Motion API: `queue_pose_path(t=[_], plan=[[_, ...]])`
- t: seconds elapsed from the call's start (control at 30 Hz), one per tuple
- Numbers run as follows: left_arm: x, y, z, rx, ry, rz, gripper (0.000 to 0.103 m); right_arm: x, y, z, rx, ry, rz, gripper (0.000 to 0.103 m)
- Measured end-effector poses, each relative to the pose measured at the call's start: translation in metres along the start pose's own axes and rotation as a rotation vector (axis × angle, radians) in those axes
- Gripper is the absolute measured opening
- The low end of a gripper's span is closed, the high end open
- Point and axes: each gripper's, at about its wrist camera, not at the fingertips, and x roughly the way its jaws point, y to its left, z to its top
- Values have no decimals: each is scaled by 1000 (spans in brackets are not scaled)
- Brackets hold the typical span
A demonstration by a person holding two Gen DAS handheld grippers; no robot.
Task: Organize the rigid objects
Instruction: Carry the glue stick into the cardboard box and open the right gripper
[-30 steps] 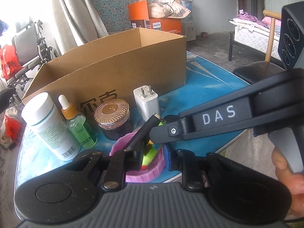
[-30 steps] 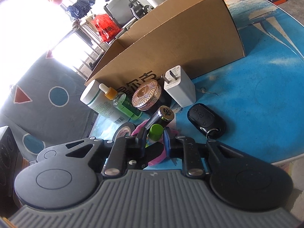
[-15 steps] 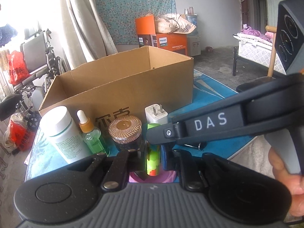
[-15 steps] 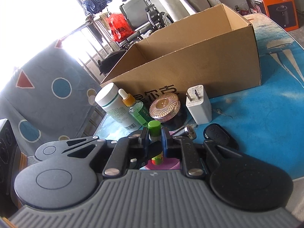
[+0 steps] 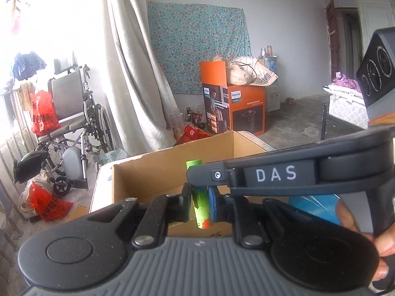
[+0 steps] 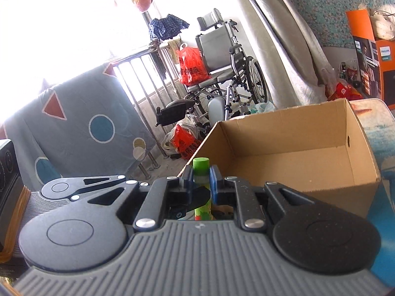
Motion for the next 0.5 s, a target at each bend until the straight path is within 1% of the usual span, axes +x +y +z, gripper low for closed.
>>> queue_pose_path(t=[0.07, 0.1, 0.17, 0.27, 0.3, 0.37, 0.43, 0.5], plan=[[17, 13, 16, -16, 24, 5, 15, 16, -6, 29, 1, 20, 22, 13], [28, 22, 24, -36, 49, -2, 15, 25, -9, 39, 4, 38, 27, 13], [54, 38, 36, -77, 115, -21, 15, 55, -20, 64, 39, 106, 34, 13], [101, 68, 45, -120, 248, -51, 15, 101, -42, 87, 113, 223, 45, 14], [114, 74, 47, -139, 284, -59, 15, 121, -53, 90, 153, 277, 50, 14], [144, 91, 44, -182, 360, -81, 15, 151, -70, 94, 228, 351, 48, 14], [168, 105, 33, -217, 417, -88, 14, 178, -87, 93, 298, 415, 43, 14], [185, 111, 26, -232, 456, -78, 15, 204, -102, 82, 353, 477, 35, 14]])
